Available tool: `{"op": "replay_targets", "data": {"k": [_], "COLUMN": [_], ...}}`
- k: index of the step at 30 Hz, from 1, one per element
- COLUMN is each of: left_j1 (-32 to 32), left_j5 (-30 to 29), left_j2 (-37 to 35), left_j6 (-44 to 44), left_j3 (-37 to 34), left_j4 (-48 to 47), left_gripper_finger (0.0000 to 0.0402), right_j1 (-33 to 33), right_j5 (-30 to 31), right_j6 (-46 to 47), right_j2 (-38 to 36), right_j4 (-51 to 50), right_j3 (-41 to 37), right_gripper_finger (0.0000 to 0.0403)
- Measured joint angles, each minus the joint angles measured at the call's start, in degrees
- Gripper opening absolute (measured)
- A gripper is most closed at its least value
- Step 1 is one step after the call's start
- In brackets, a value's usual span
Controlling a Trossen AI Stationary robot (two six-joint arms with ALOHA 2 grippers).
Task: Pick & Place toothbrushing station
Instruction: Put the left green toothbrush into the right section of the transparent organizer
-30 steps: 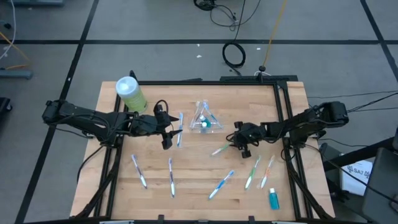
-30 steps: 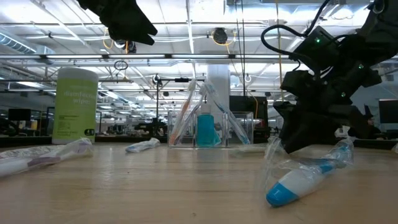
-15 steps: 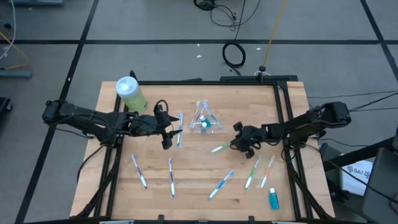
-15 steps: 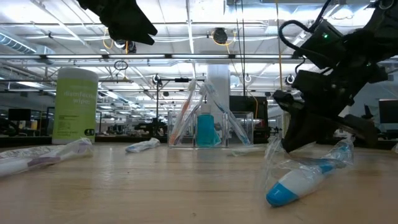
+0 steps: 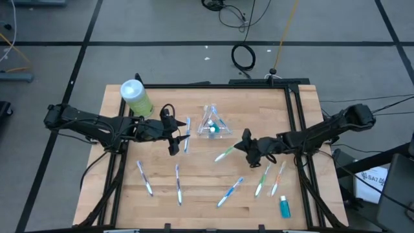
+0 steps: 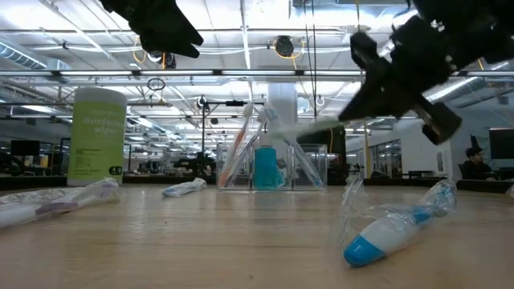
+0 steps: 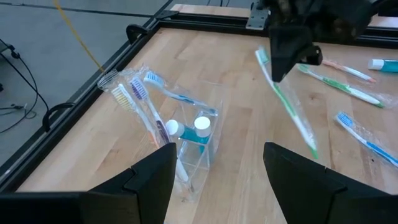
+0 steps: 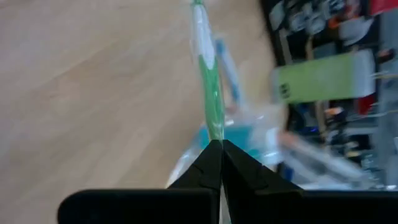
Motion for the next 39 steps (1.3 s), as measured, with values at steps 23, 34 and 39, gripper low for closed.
{"op": "replay_targets", "data": {"k": [23,34,39], "left_j1": [0.0,0.0,0.0], "left_j5": [0.1,0.1,0.1], "left_j2": [0.0,0.0,0.0], "left_j6": [-0.1,0.0,0.0], "left_j3": [0.0,0.0,0.0], "left_j4": [0.8,0.8,0.8], "left_gripper_finger": [0.0246,0.0246,0.0246], "right_j1": [-4.2,-5.3,-5.4], "right_j5": [31.4,29.0,25.4], "right_j6": [-35.2,-36.8,-34.3], "right_j2": [-0.3,-0.4,-0.4], "right_j4": [-32.2,-36.2,-39.3], "right_j3": [22.6,22.6,22.6], "right_gripper_finger": [0.0000,0.0000,0.0000]}}
